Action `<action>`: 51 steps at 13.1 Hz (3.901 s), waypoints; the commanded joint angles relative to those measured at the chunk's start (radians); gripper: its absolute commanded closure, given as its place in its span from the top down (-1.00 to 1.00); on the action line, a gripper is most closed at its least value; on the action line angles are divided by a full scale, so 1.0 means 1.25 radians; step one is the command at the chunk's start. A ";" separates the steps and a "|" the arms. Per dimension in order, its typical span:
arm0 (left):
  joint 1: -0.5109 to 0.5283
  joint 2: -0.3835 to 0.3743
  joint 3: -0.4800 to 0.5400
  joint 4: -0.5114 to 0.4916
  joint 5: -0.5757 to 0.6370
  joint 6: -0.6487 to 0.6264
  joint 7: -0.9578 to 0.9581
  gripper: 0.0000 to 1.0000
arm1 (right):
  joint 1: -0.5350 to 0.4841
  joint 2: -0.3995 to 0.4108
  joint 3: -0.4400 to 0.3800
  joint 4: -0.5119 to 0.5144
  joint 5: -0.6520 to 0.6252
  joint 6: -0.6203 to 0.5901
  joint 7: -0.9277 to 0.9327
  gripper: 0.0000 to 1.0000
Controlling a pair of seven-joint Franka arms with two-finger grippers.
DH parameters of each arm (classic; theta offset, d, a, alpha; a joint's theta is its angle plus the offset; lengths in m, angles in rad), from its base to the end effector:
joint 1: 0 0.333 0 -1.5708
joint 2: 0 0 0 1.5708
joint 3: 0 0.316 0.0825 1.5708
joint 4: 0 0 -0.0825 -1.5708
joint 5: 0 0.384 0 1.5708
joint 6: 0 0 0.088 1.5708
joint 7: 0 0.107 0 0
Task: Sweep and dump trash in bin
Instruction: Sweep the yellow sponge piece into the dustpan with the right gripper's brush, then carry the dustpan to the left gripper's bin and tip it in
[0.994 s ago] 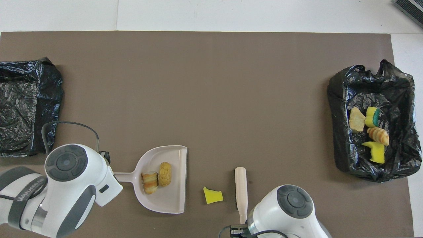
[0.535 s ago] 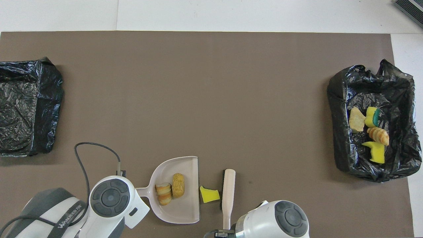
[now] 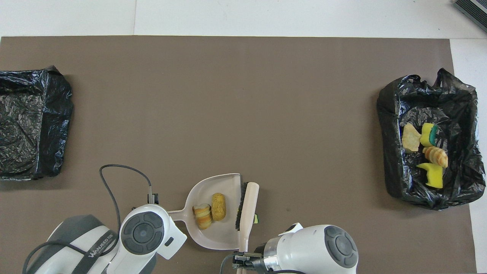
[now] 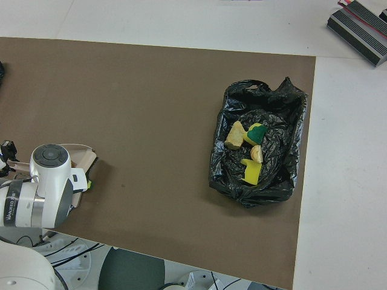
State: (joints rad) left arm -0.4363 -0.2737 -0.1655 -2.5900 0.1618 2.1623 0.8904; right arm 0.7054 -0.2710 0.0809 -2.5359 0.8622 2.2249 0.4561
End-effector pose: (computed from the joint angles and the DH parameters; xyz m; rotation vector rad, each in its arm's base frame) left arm 0.3370 -0.2211 0.3397 -2.0958 2.1231 0.2740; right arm 0.2897 0.3234 0.3744 -2.5672 0.2974 0.5358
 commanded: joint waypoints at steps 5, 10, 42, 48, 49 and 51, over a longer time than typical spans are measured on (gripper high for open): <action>-0.002 0.090 0.006 0.072 0.003 0.056 -0.017 -1.00 | -0.006 0.040 -0.001 0.068 0.070 0.002 -0.023 -1.00; 0.004 0.102 0.012 0.091 0.002 0.042 0.008 -1.00 | -0.095 0.025 -0.013 0.147 0.021 -0.145 -0.014 -1.00; 0.813 0.480 0.032 0.912 0.192 -0.166 0.909 -1.00 | 0.047 0.202 0.000 0.158 -0.384 -0.078 0.126 -0.71; 0.741 0.518 0.032 0.926 0.464 -0.164 0.807 -1.00 | 0.047 0.218 -0.002 0.194 -0.389 -0.067 0.130 1.00; 0.721 0.517 0.033 0.923 0.502 -0.176 0.774 -1.00 | 0.040 0.216 -0.003 0.205 -0.395 -0.069 0.130 1.00; 0.701 0.511 0.033 0.923 0.589 -0.187 0.722 -1.00 | 0.003 0.211 -0.012 0.233 -0.404 -0.073 0.128 1.00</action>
State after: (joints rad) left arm 0.4715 0.3557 -0.1351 -1.4720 0.8139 1.9597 1.8436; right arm 0.7591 -0.0033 0.0708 -2.2819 0.3690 2.1413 0.6177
